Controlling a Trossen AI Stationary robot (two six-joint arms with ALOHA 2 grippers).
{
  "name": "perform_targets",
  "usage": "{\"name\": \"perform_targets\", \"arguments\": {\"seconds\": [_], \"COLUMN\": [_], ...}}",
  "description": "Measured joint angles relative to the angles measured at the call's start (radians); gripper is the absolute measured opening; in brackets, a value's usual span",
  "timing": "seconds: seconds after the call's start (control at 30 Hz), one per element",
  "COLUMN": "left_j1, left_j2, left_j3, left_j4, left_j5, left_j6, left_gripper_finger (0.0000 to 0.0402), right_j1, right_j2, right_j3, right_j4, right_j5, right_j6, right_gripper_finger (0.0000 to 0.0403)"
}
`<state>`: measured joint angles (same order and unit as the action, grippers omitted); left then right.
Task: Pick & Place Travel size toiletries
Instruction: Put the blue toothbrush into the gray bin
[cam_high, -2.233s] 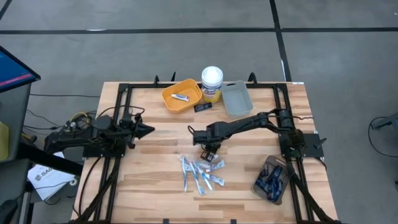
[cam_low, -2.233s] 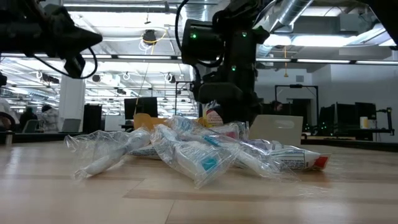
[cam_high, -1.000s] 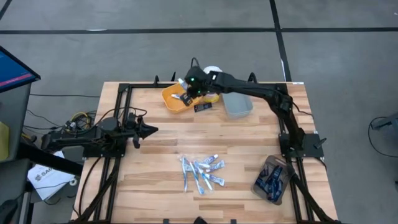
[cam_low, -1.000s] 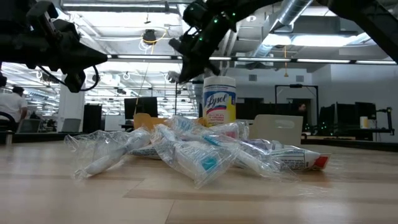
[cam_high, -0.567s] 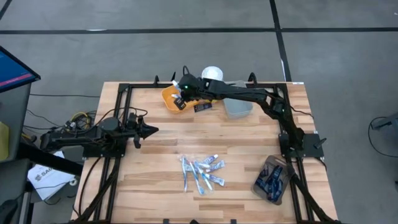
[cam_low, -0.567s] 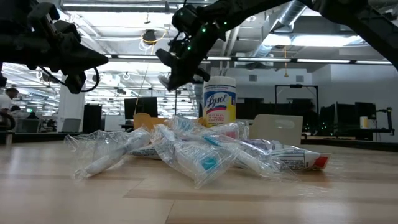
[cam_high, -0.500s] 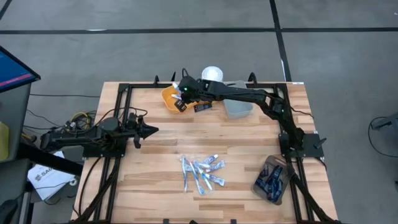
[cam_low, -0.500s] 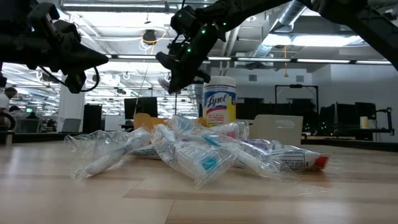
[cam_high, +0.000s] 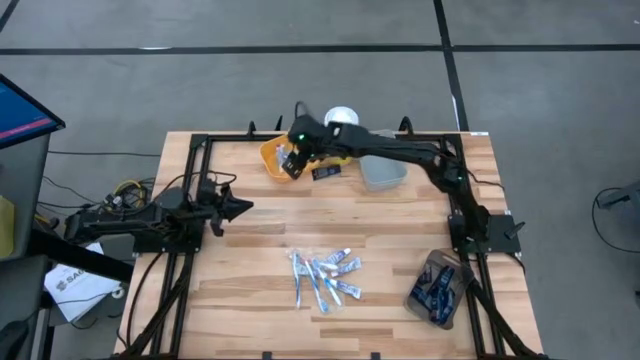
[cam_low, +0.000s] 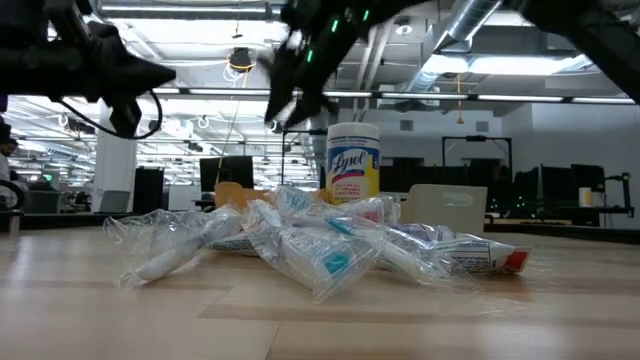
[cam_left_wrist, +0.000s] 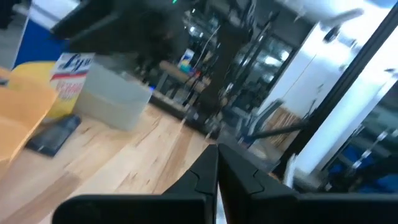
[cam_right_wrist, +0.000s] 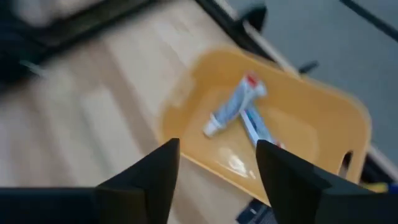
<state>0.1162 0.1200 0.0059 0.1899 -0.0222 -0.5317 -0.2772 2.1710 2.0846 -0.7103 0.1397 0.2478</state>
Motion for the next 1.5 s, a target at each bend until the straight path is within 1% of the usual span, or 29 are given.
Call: {"name": "perform_targets", "arguments": {"seconds": [0.1, 0.2, 0.27, 0.4, 0.47, 0.57, 0.63, 0.7, 0.8, 0.93, 1.07, 1.2, 1.27, 1.37, 1.5], "left_j1": [0.0, 0.0, 0.0, 0.0, -0.002, -0.023, -0.041, -0.063, -0.09, -0.118, -0.131, -0.124, -0.124, -0.127, -0.129], "left_j2": [0.0, 0.0, 0.0, 0.03, 0.07, 0.17, 0.25, 0.351, 0.515, 0.759, 1.009, 1.242, 1.341, 1.463, 1.571], "left_j3": [0.0, 0.0, 0.0, 0.0, 0.0, 0.004, 0.034, 0.094, 0.206, 0.385, 0.553, 0.664, 0.698, 0.738, 0.777], "left_j4": [0.078, 0.117, 0.138, 0.182, 0.19, 0.275, 0.307, 0.319, 0.322, 0.308, 0.227, 0.148, 0.147, 0.148, 0.149], "left_j5": [0.0, -0.001, -0.02, -0.077, -0.066, 0.001, 0.035, 0.053, 0.111, 0.217, 0.312, 0.412, 0.479, 0.556, 0.571], "left_j6": [-0.032, -0.028, -0.031, -0.179, -0.23, -0.263, -0.262, -0.257, -0.153, 0.087, 0.374, 0.55, 0.616, 0.687, 0.752], "left_gripper_finger": [0.0002, 0.0002, 0.0002, 0.0002, 0.0002, 0.0004, 0.0013, 0.0029, 0.0063, 0.012, 0.0184, 0.0236, 0.0249, 0.0252, 0.0243], "right_j1": [0.029, 0.074, 0.108, 0.184, 0.23, 0.31, 0.366, 0.419, 0.498, 0.595, 0.652, 0.675, 0.681, 0.692, 0.703], "right_j2": [-0.089, -0.195, -0.276, -0.442, -0.5, -0.575, -0.618, -0.65, -0.675, -0.687, -0.678, -0.667, -0.661, -0.66, -0.659], "right_j3": [0.042, 0.043, 0.043, 0.047, 0.047, 0.044, 0.044, 0.044, 0.044, 0.044, 0.044, 0.045, 0.043, 0.042, 0.043], "right_j4": [-0.08, -0.138, -0.158, -0.237, -0.283, -0.35, -0.379, -0.411, -0.448, -0.495, -0.513, -0.516, -0.526, -0.536, -0.54], "right_j5": [-0.032, -0.037, -0.037, -0.029, 0.008, 0.096, 0.153, 0.195, 0.262, 0.338, 0.361, 0.364, 0.363, 0.36, 0.36], "right_j6": [-0.033, -0.06, -0.069, -0.067, -0.05, -0.018, 0.019, 0.062, 0.123, 0.172, 0.209, 0.24, 0.253, 0.282, 0.31], "right_gripper_finger": [0.0209, 0.0199, 0.0189, 0.0168, 0.0159, 0.0152, 0.0151, 0.0152, 0.016, 0.0175, 0.0184, 0.0182, 0.0178, 0.0172, 0.0164]}}
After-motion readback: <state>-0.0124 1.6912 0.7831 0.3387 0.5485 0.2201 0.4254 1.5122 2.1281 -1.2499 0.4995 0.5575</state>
